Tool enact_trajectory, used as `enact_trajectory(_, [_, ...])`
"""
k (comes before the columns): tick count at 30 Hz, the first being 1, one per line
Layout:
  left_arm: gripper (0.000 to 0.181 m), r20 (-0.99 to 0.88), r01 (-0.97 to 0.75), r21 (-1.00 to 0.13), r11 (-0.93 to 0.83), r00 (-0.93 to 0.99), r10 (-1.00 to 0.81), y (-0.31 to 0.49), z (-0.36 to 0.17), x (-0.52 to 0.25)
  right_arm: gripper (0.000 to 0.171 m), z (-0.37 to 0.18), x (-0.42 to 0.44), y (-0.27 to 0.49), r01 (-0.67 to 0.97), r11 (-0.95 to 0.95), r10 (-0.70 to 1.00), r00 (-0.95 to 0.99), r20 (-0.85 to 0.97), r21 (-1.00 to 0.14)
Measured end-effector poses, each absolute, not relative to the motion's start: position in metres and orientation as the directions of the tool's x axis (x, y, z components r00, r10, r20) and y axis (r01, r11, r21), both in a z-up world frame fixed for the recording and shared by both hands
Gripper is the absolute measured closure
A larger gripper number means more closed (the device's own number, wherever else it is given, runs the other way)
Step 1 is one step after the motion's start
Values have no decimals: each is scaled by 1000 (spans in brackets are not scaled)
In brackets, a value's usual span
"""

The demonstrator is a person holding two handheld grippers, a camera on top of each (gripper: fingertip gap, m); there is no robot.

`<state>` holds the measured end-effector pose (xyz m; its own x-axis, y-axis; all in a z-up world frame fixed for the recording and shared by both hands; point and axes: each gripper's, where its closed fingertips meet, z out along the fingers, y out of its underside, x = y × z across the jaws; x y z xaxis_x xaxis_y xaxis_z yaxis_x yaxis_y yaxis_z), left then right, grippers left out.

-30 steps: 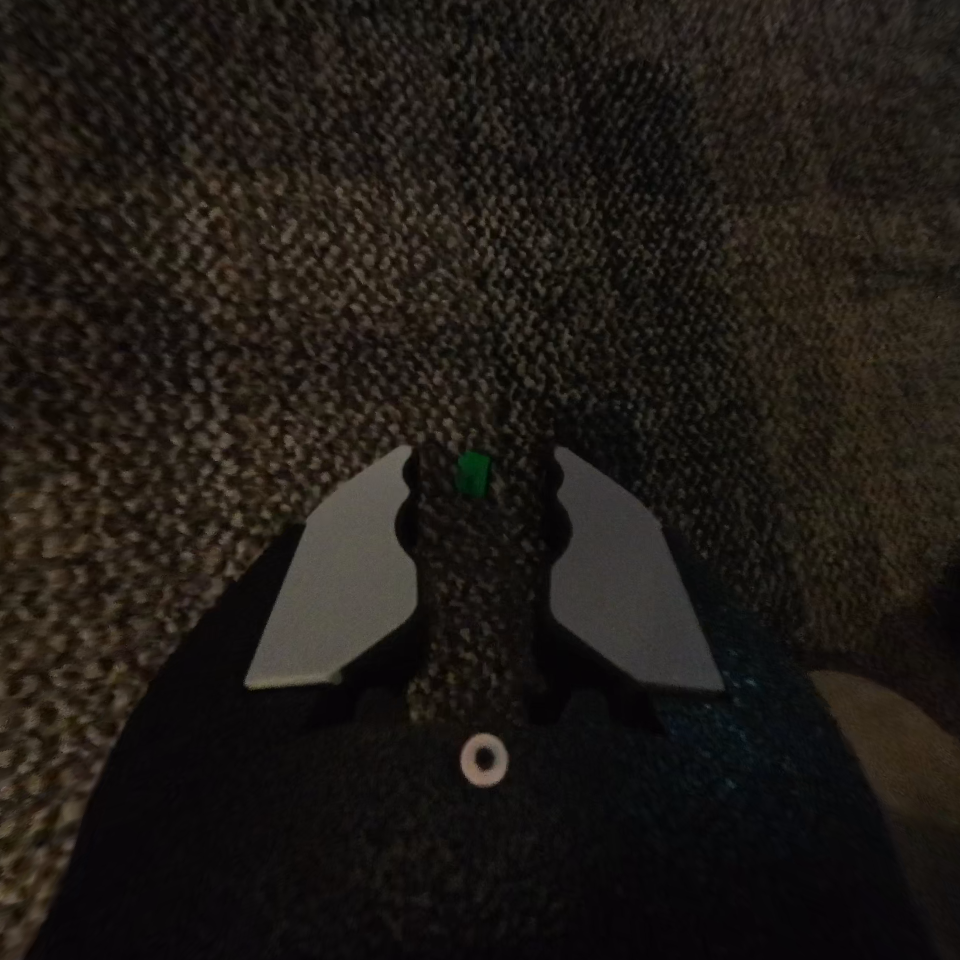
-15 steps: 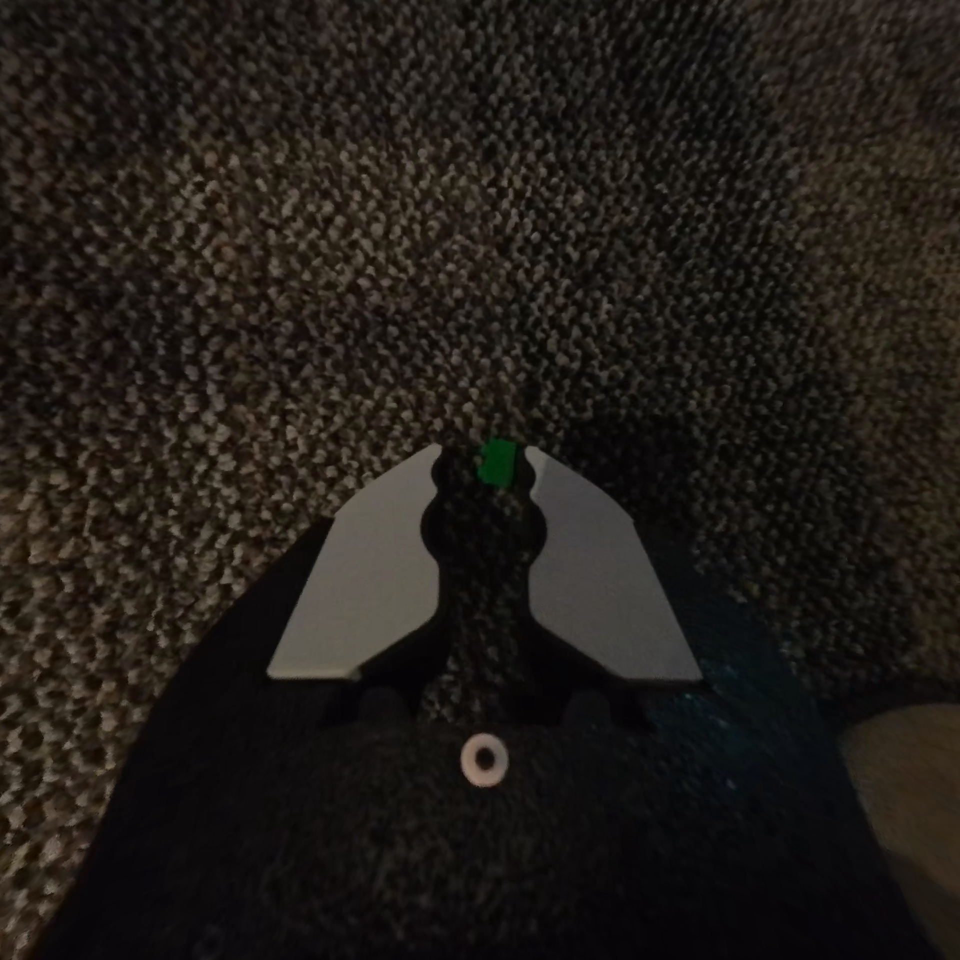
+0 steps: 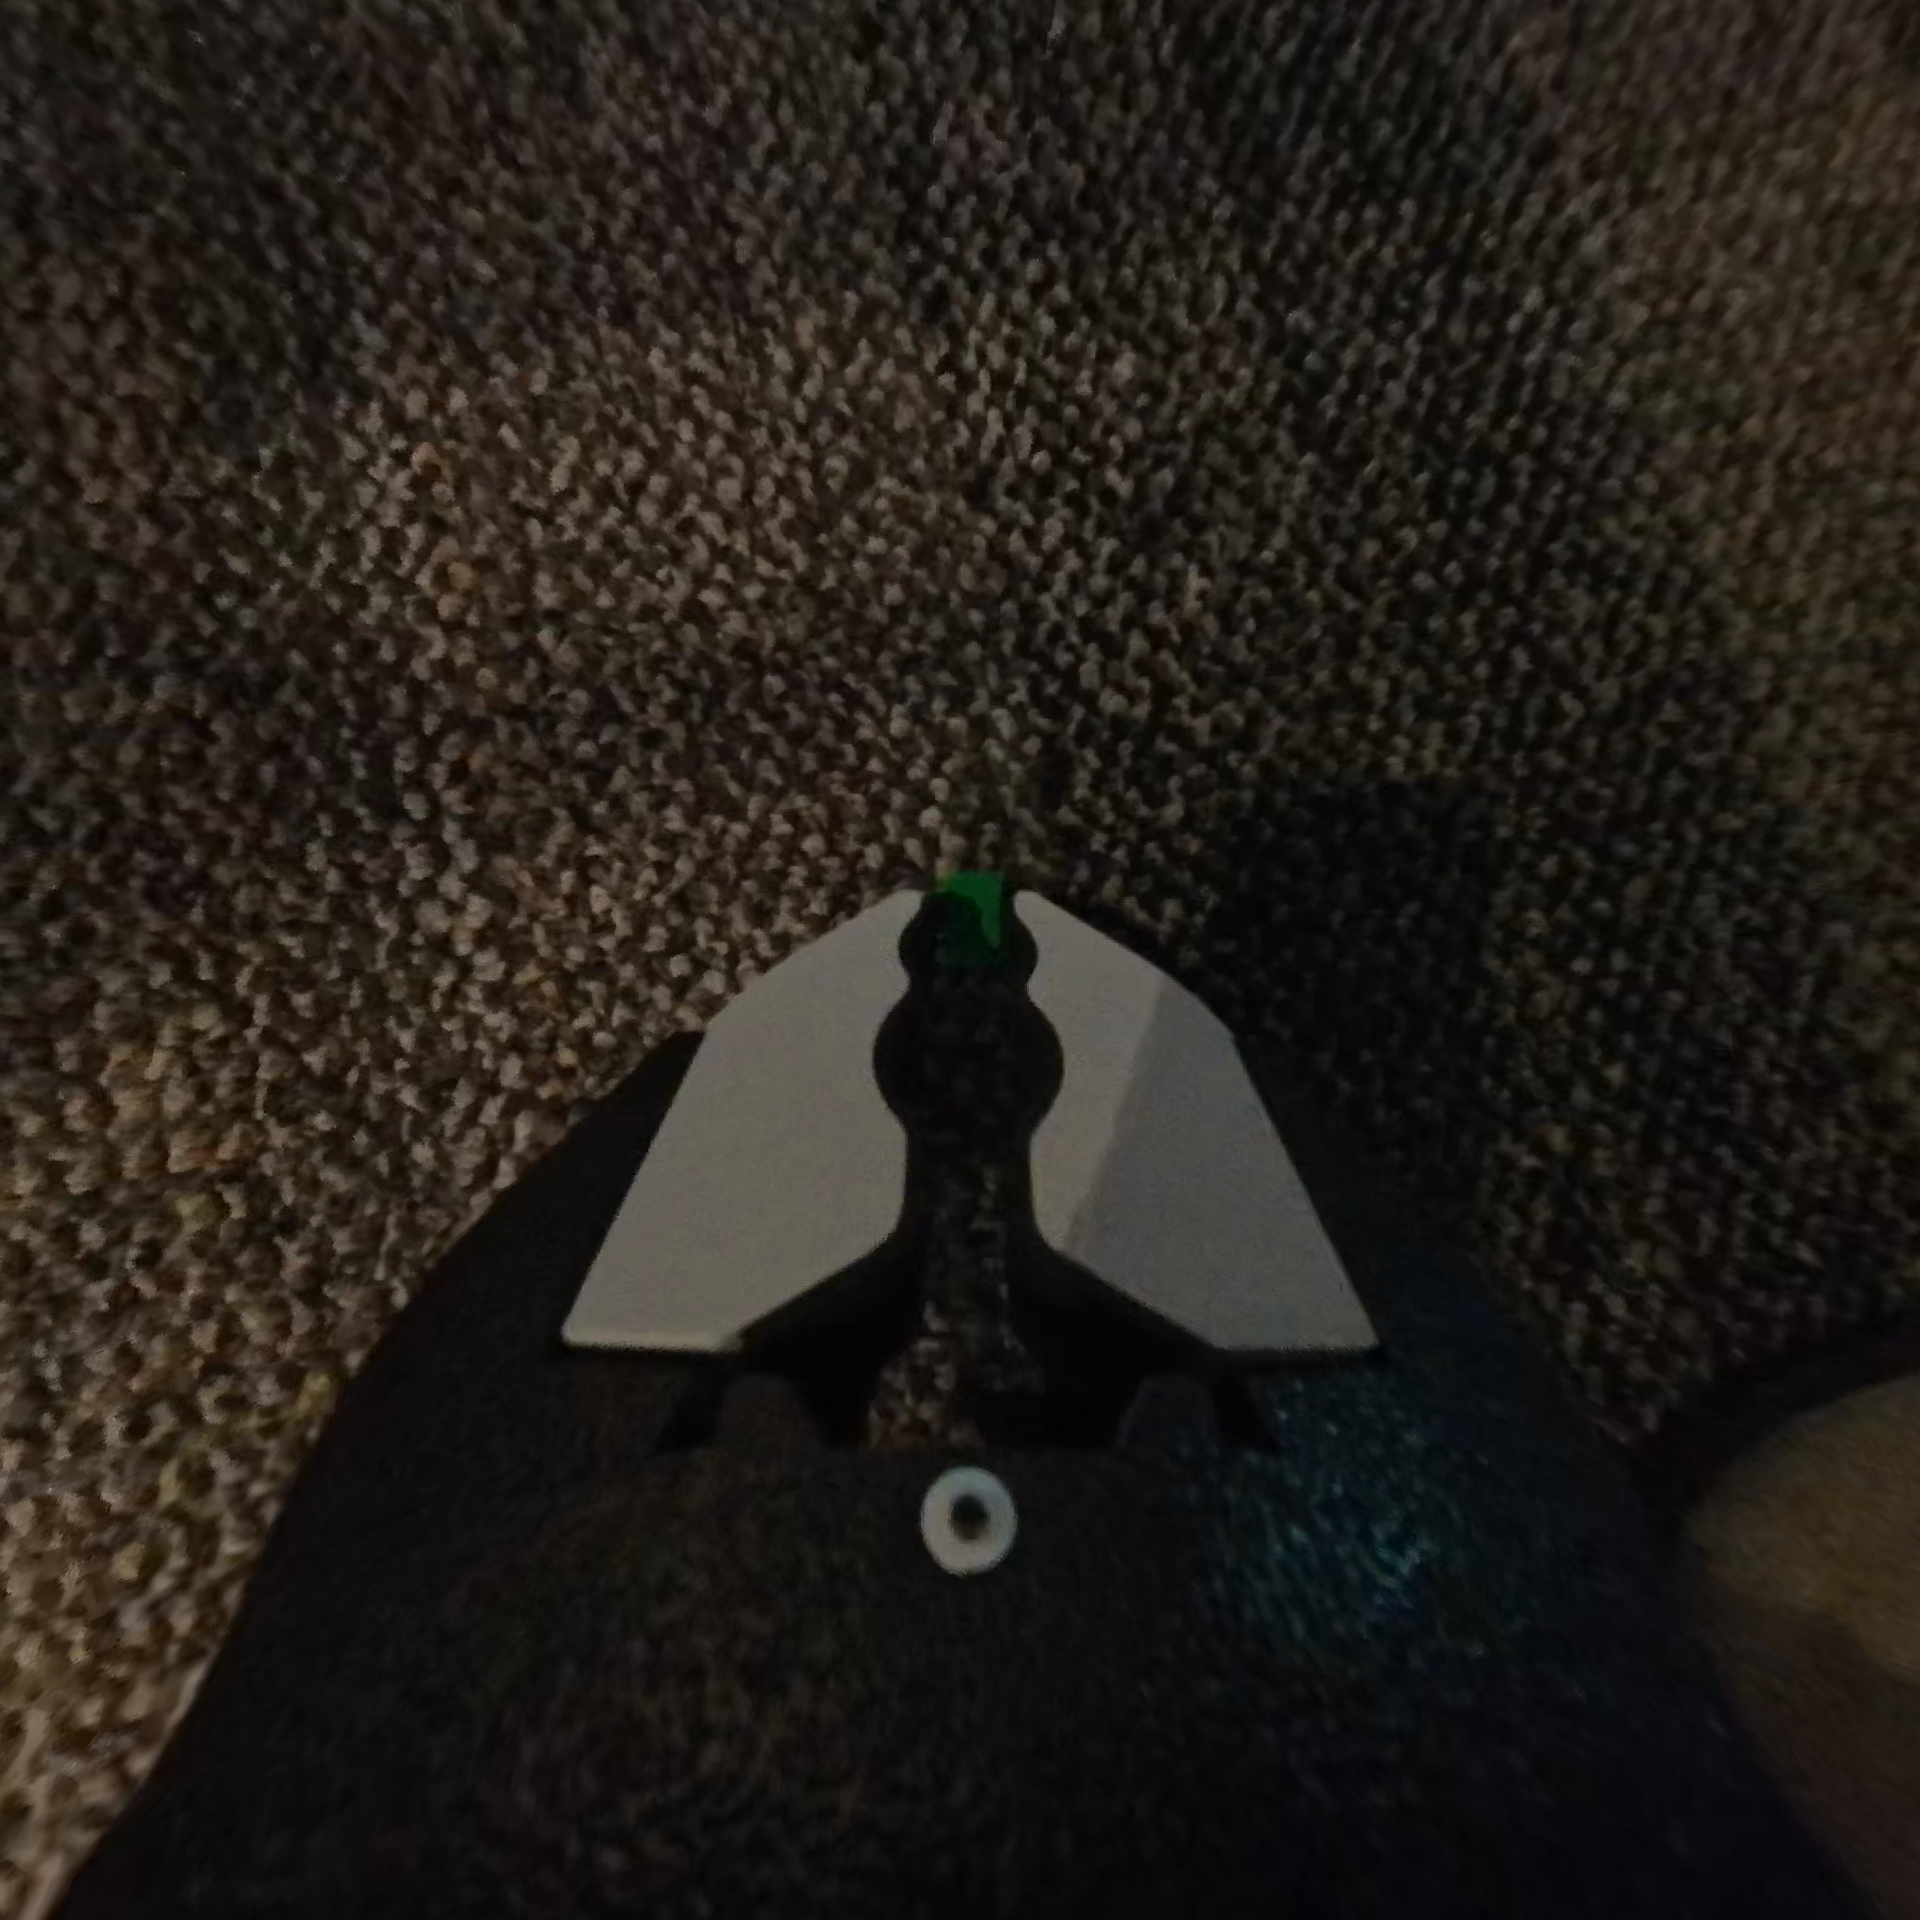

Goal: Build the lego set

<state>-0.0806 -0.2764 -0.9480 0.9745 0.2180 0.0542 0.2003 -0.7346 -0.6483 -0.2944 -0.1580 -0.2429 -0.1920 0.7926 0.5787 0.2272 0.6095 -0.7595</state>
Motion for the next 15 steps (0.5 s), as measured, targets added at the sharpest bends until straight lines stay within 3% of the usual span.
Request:
enact_trajectory(1, [169,79,229,-670,-706,968,238,-275,-943,-81,155,-242,-294,-158,225,605,796,-190,575,-764])
enact_trajectory(4, [169,145,286,-720,-633,953,266,-276,-922,-88,155,-236,-292,-158,191,594,804,-175,568,-781])
enact_trajectory(7, [169,71,141,-734,-665,989,131,-289,-888,-110,155,-221,-283,-160,92,555,829,-145,540,-827])
enact_trajectory(12, [169,-9,-37,-707,-706,999,-43,-354,-777,-165,155,-190,-252,-166,-67,447,887,-98,451,-892])
enact_trajectory(15, [169,-98,-86,-643,-761,995,-30,-416,-703,-201,155,-185,-245,-172,-107,492,863,-74,500,-864])
